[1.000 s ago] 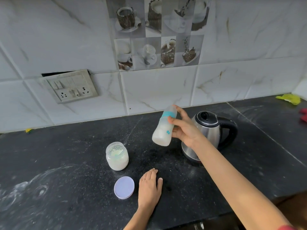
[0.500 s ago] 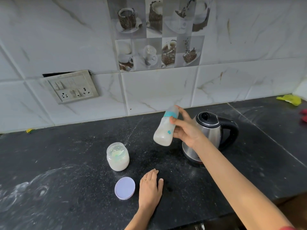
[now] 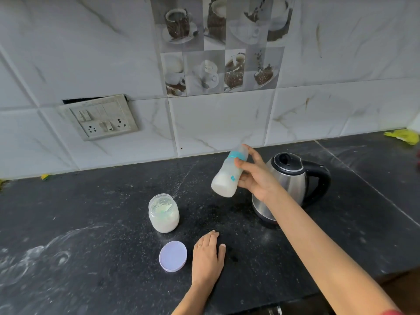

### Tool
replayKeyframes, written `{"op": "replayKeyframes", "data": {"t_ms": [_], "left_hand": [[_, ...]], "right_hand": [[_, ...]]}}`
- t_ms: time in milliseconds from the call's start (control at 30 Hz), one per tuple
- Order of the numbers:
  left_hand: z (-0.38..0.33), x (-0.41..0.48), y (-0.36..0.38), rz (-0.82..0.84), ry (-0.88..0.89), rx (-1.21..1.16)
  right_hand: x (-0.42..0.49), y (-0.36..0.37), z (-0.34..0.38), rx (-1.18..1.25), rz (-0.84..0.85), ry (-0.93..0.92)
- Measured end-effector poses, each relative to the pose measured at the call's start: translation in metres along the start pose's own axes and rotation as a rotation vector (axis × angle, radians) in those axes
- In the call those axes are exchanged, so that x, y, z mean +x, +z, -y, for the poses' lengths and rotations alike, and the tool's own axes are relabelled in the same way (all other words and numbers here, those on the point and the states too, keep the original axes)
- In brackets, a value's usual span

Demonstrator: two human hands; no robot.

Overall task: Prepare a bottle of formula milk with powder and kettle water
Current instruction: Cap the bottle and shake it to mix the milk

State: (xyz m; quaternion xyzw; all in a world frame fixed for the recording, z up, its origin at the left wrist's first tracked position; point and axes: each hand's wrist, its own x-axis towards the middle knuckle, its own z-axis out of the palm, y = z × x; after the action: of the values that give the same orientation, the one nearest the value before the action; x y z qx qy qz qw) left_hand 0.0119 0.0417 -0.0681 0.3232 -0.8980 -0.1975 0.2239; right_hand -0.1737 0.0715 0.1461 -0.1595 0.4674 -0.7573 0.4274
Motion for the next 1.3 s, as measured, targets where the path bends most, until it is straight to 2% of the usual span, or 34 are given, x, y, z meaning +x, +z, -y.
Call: {"op": "replayKeyframes", "data": {"t_ms": [100, 233, 333, 467, 733, 800, 933, 1067, 1200, 1300], "left_hand": [[0.000, 0.000, 0.001, -0.014, 0.006, 0.010], [0.001, 0.000, 0.001, 0.004, 0.004, 0.011], [0.000, 0.000, 0.001, -0.014, 0.014, 0.025], [0.000, 0.000, 0.001, -0.022, 0.015, 0.024], [0.000, 0.001, 0.000, 0.004, 0.014, 0.022], [0.000, 0.000, 0.000, 0.004, 0.017, 0.020], [0.001, 0.000, 0.001, 0.010, 0.017, 0.030], [0.001, 0.000, 0.001, 0.025, 0.005, 0.024], [0.000, 0.001, 0.000, 0.010, 0.011, 0.030], [0.001, 0.001, 0.000, 0.013, 0.010, 0.025]], "right_hand": [[0.002, -0.002, -0.001, 0.102, -0.081, -0.049], [-0.003, -0.003, -0.002, 0.002, -0.037, -0.004], [0.001, -0.005, -0.002, 0.118, -0.073, -0.037], [0.007, -0.007, -0.004, 0.234, -0.043, -0.046], [0.008, -0.014, 0.005, 0.275, 0.113, 0.018], [0.005, -0.010, 0.009, 0.193, 0.125, -0.042], [-0.006, 0.001, 0.019, 0.017, 0.036, -0.208], [-0.012, 0.006, 0.019, -0.251, 0.172, -0.177], [-0.008, 0.010, 0.022, -0.103, 0.051, -0.242], [-0.009, 0.012, 0.019, -0.300, 0.133, -0.185]]}}
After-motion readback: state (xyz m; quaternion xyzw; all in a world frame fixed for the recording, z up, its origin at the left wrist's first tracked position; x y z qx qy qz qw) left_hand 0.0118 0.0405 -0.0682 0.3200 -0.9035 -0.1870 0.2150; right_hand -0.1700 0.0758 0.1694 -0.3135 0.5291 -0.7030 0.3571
